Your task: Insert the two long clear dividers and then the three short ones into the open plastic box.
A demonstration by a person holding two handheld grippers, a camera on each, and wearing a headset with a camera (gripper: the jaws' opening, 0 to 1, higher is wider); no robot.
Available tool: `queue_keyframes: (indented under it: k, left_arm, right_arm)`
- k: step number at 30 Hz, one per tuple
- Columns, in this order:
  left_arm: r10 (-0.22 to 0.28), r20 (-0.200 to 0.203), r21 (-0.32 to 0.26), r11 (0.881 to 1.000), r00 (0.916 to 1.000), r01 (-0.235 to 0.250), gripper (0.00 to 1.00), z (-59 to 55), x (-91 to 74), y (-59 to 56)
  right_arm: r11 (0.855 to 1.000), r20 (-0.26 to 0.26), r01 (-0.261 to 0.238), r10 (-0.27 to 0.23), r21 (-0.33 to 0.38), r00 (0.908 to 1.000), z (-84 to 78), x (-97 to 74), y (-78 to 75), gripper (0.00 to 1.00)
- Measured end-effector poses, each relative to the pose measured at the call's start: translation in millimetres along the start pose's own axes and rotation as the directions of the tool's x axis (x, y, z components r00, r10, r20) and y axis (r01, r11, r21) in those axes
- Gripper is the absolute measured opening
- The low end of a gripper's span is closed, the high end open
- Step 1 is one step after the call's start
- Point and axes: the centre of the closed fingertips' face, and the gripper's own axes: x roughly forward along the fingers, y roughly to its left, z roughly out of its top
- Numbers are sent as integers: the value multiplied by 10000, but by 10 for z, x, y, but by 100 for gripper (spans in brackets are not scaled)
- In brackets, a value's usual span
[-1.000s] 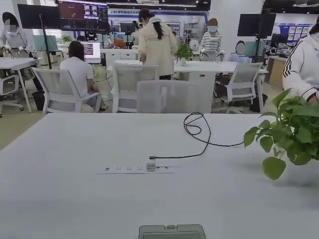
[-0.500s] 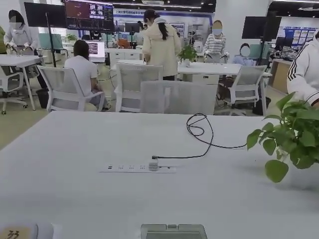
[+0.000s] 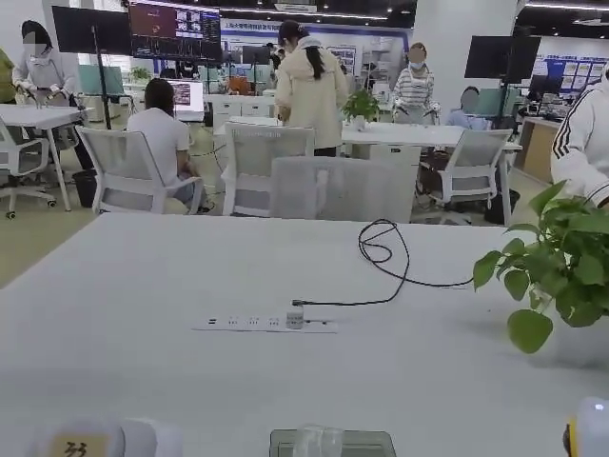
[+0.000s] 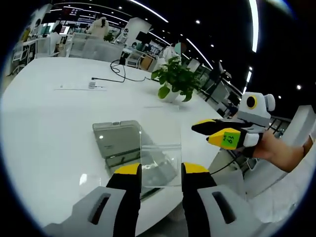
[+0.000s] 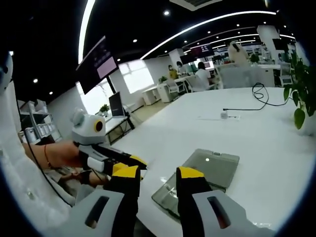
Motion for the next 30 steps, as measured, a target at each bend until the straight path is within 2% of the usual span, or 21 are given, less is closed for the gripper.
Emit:
queue_keyframes:
  k: [14,27,30]
  left_arm:
    - [-405,-35,724,9965,9992,406,30,29,74,-203]
    - [-452,-93,971,9942,9989,459,30,34,90,-222]
    - [-459,-27,1007,9939,9989,460,30,41,100,-219]
  right_arm:
    - [9951,-242,123,-100,979,9997,-109,113,45,20]
    - [9874,-245,192,-156,1571,9996,-110,175,71,9]
    - [9861,-216,351,-321,1626,9993,-102,180,74,8]
